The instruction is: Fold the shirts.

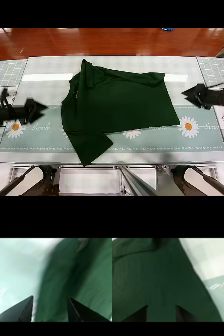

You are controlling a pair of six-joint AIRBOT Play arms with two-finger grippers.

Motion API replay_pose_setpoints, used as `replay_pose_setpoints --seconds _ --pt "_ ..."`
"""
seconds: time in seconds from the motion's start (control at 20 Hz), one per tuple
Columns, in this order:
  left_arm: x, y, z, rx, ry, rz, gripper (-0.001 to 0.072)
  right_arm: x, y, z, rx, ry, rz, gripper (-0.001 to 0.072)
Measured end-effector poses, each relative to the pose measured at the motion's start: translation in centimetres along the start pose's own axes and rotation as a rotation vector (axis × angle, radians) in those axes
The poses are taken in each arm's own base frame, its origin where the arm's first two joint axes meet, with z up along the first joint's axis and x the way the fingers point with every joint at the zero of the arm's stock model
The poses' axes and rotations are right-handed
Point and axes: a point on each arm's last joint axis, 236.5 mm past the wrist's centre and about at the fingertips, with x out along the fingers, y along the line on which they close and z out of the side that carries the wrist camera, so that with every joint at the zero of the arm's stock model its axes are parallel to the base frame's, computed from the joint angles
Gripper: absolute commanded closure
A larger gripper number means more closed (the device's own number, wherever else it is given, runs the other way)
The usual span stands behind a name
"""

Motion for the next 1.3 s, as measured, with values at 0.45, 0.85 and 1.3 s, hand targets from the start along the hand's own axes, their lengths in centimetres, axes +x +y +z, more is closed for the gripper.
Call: replay_pose_setpoints --seconds 0.45,0.85,1.3 --pt "4.3 2.4 -8.1 -0.122 0.175 -0.044 0.0202 -0.1 1.3 -3.3 -0.005 -0.009 0.079 0.0306" --pt "7.4 1.3 -10.9 -0.036 0.292 -0.036 0.069 -0.3 0.9 -2.9 -0.003 -0.033 0.073 0.0306" --pt "7.1 -0.8 -10.0 0.056 0.312 -0.076 0.069 -1.0 -10.5 -5.4 0.193 0.064 -0.243 0.0306"
